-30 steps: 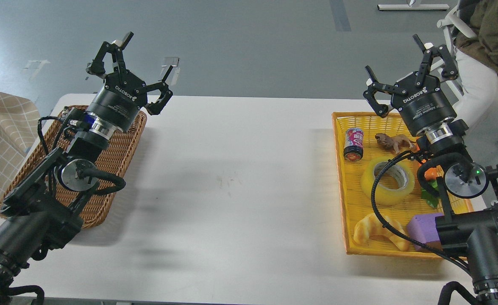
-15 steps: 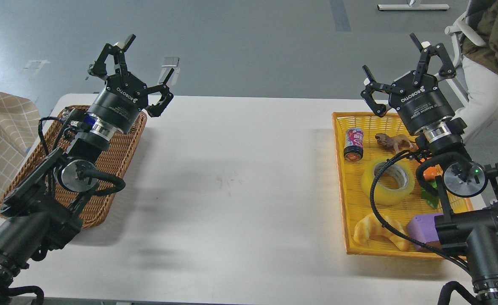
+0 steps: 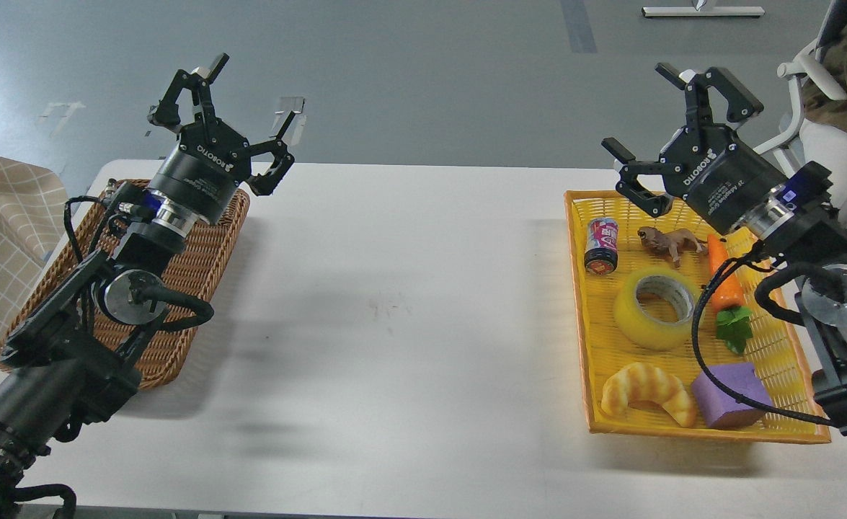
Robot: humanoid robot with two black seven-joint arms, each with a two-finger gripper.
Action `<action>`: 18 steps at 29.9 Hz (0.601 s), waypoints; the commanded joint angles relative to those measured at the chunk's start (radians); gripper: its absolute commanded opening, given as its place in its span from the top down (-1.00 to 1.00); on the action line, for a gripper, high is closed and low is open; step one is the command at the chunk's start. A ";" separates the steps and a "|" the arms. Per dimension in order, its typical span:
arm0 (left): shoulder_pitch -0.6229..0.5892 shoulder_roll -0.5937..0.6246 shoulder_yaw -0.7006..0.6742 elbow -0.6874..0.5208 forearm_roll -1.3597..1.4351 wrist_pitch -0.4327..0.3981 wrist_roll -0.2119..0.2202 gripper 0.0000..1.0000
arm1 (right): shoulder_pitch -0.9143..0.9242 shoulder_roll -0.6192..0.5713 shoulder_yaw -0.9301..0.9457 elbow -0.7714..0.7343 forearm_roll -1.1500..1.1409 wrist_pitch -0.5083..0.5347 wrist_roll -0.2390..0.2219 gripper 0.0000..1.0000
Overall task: Place and transfer tape with both arms
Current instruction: 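Move the right gripper over the tray toward the tape roll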
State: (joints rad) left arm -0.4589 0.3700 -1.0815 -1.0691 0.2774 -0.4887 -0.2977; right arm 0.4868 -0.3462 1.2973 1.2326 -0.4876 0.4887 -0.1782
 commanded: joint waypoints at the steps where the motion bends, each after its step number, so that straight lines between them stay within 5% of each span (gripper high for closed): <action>1: -0.001 -0.002 0.000 0.000 0.000 0.000 0.000 -0.95 | 0.004 -0.103 -0.035 0.047 -0.116 0.000 -0.001 -1.00; 18: -0.007 -0.002 0.003 0.000 0.000 0.000 0.002 -0.95 | -0.008 -0.299 -0.081 0.240 -0.774 0.000 0.000 -1.00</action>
State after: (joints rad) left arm -0.4665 0.3667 -1.0795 -1.0693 0.2777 -0.4887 -0.2971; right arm 0.4880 -0.6310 1.2178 1.4455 -1.1489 0.4891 -0.1810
